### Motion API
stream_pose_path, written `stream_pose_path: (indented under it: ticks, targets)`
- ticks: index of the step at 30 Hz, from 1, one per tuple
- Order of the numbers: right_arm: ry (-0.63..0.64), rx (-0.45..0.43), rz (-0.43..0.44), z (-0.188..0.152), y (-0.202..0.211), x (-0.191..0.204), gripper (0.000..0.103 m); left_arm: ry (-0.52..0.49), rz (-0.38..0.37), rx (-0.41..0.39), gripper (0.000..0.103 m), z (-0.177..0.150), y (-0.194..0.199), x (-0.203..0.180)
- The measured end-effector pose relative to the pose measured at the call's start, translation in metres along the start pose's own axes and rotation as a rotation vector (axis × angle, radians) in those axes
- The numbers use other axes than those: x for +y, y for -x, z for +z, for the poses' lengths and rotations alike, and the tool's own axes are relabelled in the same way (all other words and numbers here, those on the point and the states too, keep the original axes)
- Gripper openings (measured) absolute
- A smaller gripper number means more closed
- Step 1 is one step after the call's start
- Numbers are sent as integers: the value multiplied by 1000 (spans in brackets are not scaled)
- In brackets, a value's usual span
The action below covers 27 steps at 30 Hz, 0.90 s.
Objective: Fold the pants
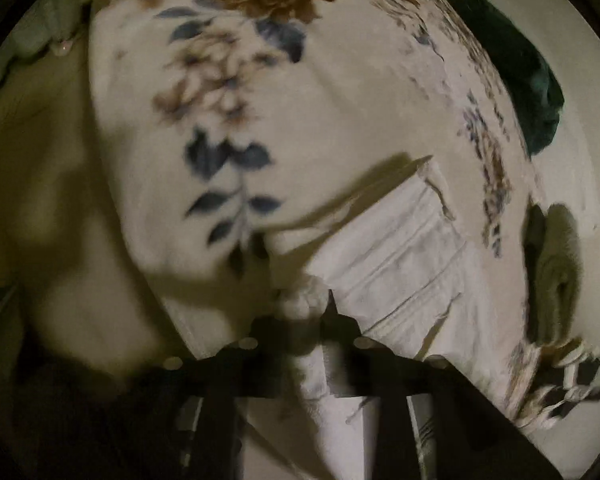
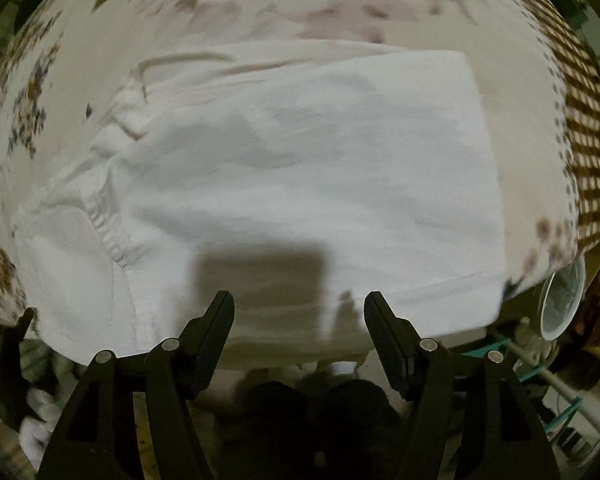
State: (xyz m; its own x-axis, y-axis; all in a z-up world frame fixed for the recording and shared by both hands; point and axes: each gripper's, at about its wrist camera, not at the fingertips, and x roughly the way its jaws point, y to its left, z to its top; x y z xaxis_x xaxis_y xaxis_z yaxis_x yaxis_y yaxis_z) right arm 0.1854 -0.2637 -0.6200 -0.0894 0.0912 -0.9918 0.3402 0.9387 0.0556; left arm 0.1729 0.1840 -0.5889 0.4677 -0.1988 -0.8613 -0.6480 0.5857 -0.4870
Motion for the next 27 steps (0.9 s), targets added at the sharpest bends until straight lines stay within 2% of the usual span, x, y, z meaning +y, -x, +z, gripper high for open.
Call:
stream_pose_path:
  ticks: [2,3,6,8,12,15,17,19,21,22,27]
  targets:
    - [3,13,-28,2,-8,9,70,-94,-49,-66,9,-2,15,-20]
    - [1,20,-37,3,-13,14,70,-140,-98,-84,9,-4,24,-31]
    - [-15,47,-52,6,-22,18,70,-210,-146,-129,9,0,37,-44]
    - [-27,56,-52,6,-24,20,70,-192,-116,-127,9,12,23,-41]
    - [-20,53,-49,8,-19,25,70,-132,-14,-42,10,19,-26,-5]
    - [-9,49,-41,2,-18,18,70,-152,-32,-32,13,17,-22,1]
    - [-11,53,-30,3,-14,18,70,-131,-69,-15,15,18,-11,4]
    - [-21,55,-23,6,-11,15,70,-63,-130,-21,24,17,7,14]
    - [-31,55,-23,8,-9,15,70,-8,-166,-41,54,11,19,31]
    - [-36,55,-24,9,-7,16,70,20,-191,-37,59,8,20,36]
    - [-48,58,-29,12,-8,15,70,65,-178,50,60,0,-17,46]
